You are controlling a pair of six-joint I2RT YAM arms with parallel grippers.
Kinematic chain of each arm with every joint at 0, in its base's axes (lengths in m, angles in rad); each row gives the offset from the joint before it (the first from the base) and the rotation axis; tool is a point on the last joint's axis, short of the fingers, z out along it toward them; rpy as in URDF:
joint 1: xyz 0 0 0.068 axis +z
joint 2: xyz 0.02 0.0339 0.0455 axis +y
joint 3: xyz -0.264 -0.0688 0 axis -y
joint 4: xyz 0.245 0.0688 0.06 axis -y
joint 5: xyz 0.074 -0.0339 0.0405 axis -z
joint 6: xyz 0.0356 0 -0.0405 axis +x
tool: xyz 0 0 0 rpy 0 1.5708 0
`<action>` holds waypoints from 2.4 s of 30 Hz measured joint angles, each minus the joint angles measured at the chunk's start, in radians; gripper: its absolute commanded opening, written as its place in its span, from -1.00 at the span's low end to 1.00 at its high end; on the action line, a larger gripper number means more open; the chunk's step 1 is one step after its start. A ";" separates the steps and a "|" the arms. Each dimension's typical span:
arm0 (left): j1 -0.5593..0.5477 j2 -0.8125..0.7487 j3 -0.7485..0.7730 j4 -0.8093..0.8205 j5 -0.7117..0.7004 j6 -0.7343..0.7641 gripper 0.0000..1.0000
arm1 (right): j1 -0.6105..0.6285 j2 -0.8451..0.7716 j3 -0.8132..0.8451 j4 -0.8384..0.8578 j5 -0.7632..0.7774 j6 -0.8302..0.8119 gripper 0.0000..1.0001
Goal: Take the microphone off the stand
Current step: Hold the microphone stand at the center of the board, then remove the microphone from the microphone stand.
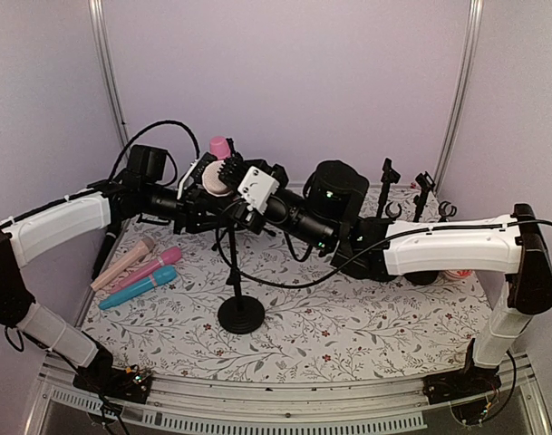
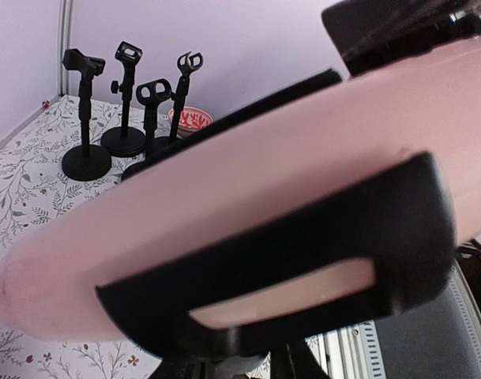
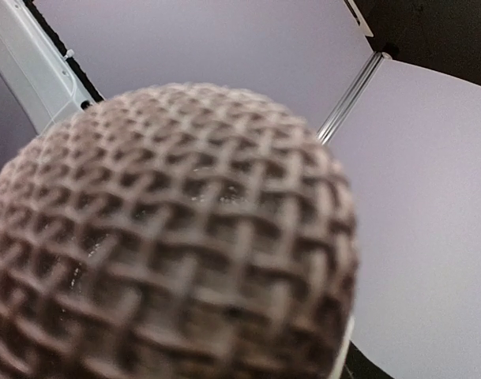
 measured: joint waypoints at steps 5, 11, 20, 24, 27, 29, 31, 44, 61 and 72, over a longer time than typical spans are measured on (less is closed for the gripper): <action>0.000 0.000 0.000 -0.001 0.000 0.004 -1.00 | 0.002 0.005 0.003 -0.005 -0.019 -0.017 -0.36; 0.000 0.000 0.001 -0.003 -0.005 0.005 -1.00 | 0.015 0.005 0.003 0.001 -0.014 -0.061 -0.80; -0.010 0.000 0.003 0.003 -0.016 0.012 -1.00 | 0.055 -0.014 -0.020 0.013 0.045 -0.141 -0.90; -0.023 0.000 0.015 0.011 -0.015 0.013 -1.00 | 0.074 -0.035 -0.032 0.013 0.073 -0.181 -0.91; -0.031 0.001 0.028 0.019 -0.013 0.014 -1.00 | 0.090 -0.048 -0.035 0.013 0.097 -0.217 -0.92; -0.037 0.005 0.039 0.023 -0.011 0.015 -1.00 | 0.097 -0.057 -0.038 0.013 0.110 -0.236 -0.92; -0.044 0.013 0.054 0.025 -0.009 0.015 -1.00 | 0.103 -0.069 -0.044 0.013 0.123 -0.254 -0.92; -0.091 0.111 0.146 0.048 0.008 0.015 -1.00 | 0.114 -0.137 -0.103 0.004 0.196 -0.303 -0.92; -0.134 0.176 0.208 0.066 0.039 0.030 -1.00 | 0.166 -0.211 -0.134 -0.043 0.298 -0.323 -0.92; -0.144 0.217 0.229 0.063 0.031 0.032 -1.00 | 0.217 -0.252 -0.153 -0.051 0.329 -0.330 -0.93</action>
